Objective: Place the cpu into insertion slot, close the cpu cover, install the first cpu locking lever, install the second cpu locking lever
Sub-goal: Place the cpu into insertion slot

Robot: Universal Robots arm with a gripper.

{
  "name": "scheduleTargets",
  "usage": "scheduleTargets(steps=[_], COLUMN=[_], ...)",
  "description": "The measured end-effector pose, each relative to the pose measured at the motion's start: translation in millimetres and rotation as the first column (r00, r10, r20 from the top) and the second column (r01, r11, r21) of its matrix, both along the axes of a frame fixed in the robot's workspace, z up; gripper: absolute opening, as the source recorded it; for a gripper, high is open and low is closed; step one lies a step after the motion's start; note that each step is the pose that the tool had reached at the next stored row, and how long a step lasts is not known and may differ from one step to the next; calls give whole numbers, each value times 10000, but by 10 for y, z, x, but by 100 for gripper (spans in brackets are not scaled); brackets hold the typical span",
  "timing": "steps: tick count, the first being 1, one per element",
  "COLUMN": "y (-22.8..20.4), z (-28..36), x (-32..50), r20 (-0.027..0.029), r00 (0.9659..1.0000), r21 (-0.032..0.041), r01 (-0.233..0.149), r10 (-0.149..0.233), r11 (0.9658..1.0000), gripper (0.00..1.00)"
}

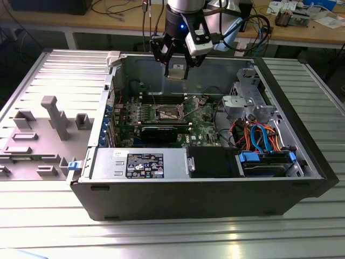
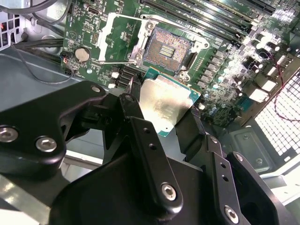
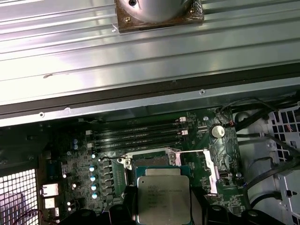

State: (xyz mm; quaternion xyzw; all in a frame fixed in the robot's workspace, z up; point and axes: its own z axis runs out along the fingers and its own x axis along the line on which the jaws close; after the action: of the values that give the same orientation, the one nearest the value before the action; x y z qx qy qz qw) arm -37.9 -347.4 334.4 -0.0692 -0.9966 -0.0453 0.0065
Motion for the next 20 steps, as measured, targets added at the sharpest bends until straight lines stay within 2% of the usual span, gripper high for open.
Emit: scheduleTargets(steps=[20], y=[0], z=[0], x=[0], r20=[0], r00=[9997], r21=[0], r01=[250], r10=[-250], r11=[9997], gripper=[55])
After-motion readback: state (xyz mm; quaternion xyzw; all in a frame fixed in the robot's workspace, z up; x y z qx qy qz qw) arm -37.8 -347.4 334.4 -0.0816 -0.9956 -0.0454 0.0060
